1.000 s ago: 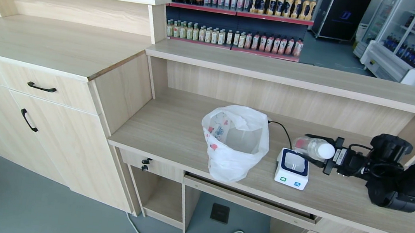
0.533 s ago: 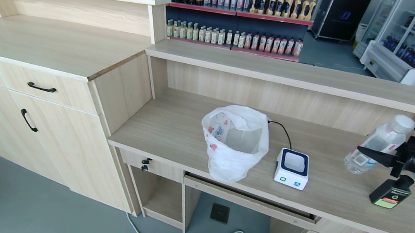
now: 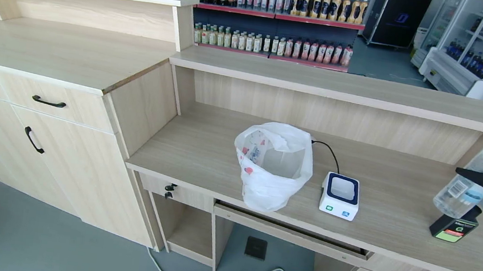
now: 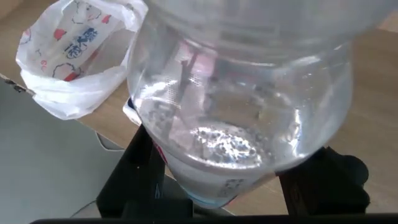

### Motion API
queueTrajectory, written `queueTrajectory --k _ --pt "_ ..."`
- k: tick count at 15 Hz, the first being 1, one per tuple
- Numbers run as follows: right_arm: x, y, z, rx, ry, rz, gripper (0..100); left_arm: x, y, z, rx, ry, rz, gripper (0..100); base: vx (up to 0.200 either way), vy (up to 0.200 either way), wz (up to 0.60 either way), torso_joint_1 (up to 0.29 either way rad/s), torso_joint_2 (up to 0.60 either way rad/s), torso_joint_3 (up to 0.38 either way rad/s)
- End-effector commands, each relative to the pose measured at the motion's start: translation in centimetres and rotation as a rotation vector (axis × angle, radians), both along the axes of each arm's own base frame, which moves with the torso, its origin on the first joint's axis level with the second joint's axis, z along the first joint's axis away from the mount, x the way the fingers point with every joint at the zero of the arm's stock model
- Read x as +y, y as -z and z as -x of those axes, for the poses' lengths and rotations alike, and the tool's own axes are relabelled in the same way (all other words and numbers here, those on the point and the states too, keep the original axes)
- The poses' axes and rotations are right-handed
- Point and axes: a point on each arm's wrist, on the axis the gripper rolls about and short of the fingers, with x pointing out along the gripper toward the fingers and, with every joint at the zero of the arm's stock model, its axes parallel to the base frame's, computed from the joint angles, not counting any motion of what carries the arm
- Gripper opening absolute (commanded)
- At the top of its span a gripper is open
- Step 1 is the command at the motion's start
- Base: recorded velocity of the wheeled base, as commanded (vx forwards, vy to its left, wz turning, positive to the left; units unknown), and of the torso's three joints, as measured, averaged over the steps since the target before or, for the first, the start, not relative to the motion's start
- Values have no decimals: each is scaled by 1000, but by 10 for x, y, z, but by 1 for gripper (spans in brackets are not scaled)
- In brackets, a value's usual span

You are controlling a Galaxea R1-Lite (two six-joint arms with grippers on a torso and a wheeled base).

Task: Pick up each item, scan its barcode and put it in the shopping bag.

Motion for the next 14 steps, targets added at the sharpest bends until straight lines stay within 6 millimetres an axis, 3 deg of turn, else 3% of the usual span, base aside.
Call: queueTrajectory --k 1,5,7,10,14 --pt "0 -6 0 -8 72 3 0 0 0 0 0 0 0 100 0 0 0 0 0 0" --pt "19 -10 -18 -25 386 -92 0 0 0 0 0 0 0 100 0 0 0 0 0 0" --pt "34 -4 -23 -65 379 -23 0 0 0 0 0 0 0 100 0 0 0 0 0 0" --pt "39 -9 -24 -156 321 264 0 0 0 0 0 0 0 100 0 0 0 0 0 0" --pt "41 -9 -23 -168 309 318 0 0 0 0 0 0 0 100 0 0 0 0 0 0"
